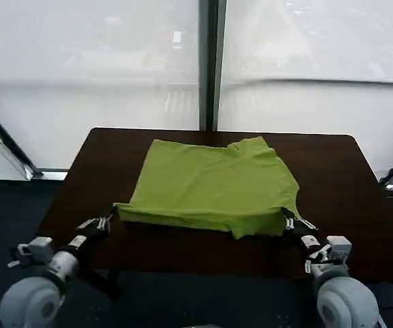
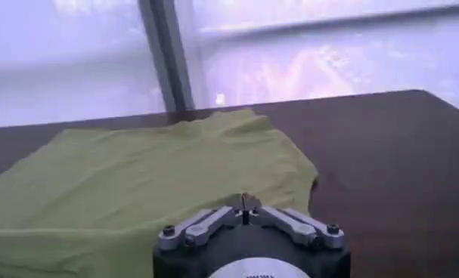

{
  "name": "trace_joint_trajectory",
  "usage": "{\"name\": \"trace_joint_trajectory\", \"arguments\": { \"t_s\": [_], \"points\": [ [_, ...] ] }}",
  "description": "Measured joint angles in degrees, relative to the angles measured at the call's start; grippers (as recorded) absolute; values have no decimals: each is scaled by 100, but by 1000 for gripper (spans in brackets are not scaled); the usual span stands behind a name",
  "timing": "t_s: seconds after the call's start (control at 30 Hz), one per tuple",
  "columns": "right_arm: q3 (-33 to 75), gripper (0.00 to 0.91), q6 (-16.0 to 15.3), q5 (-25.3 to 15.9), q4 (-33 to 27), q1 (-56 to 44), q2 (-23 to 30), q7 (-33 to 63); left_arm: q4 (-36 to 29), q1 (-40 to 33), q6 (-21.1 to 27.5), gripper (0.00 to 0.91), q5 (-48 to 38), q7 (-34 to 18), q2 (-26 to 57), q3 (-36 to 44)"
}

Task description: Fold and organize the clothes.

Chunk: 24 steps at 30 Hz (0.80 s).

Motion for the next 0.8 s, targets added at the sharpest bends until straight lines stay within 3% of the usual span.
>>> {"name": "trace_joint_trajectory", "arguments": {
  "t_s": [0.8],
  "points": [
    [-162, 0, 104, -288, -481, 373, 315, -58, 1176, -995, 5, 0, 203, 75, -45, 549]
  ]
}}
